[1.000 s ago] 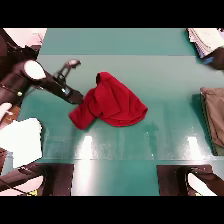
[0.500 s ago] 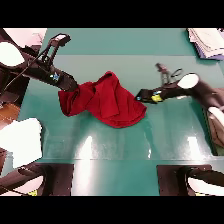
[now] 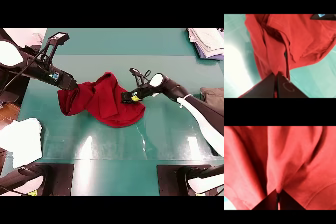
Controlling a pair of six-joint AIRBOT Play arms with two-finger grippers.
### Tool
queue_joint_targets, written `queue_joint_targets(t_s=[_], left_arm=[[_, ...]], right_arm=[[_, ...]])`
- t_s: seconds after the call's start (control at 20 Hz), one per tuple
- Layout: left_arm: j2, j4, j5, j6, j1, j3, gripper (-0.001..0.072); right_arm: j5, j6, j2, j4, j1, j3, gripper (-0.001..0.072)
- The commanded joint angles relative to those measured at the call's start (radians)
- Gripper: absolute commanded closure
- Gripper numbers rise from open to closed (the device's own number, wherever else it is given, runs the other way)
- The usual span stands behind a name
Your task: Fold the shirts.
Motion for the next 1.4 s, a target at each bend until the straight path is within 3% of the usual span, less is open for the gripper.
queue_joint_targets(t_s=[0.0, 0.25, 0.45, 0.65, 0.85, 1.05, 1.25, 1.35], left_arm=[[0.021, 0.130, -0.002, -0.054, 0.002, 0.060, 0.0684], [0.134, 0.285, -0.100, -0.066, 0.002, 0.337, 0.0683], [0.225, 0.283, -0.192, -0.066, 0.002, 0.444, 0.0683], [0.268, 0.177, -0.235, -0.067, 0.002, 0.534, 0.0684], [0.269, -0.043, -0.212, -0.066, 0.002, 0.642, 0.0684], [0.253, -0.035, -0.196, -0.067, 0.002, 0.604, 0.0684], [0.168, 0.058, -0.199, -0.065, 0.002, 0.347, 0.0683], [0.092, 0.109, -0.187, -0.021, 0.002, 0.199, 0.0683]], right_arm=[[0.013, -0.018, 0.058, -0.089, -0.035, 0.058, 0.0696], [0.176, -0.014, 0.452, -0.312, -0.221, 0.195, 0.0697], [0.280, -0.014, 0.716, -0.355, -0.371, 0.326, 0.0696], [0.332, 0.013, 0.832, -0.353, -0.475, 0.466, 0.0697], [0.437, 0.053, 0.821, -0.354, -0.514, 0.603, 0.0697], [0.595, 0.151, 0.683, -0.351, -0.515, 0.724, 0.0697], [0.661, 0.164, 0.506, -0.345, -0.451, 0.524, 0.0694], [0.593, 0.134, 0.418, -0.328, -0.414, 0.353, 0.0694]])
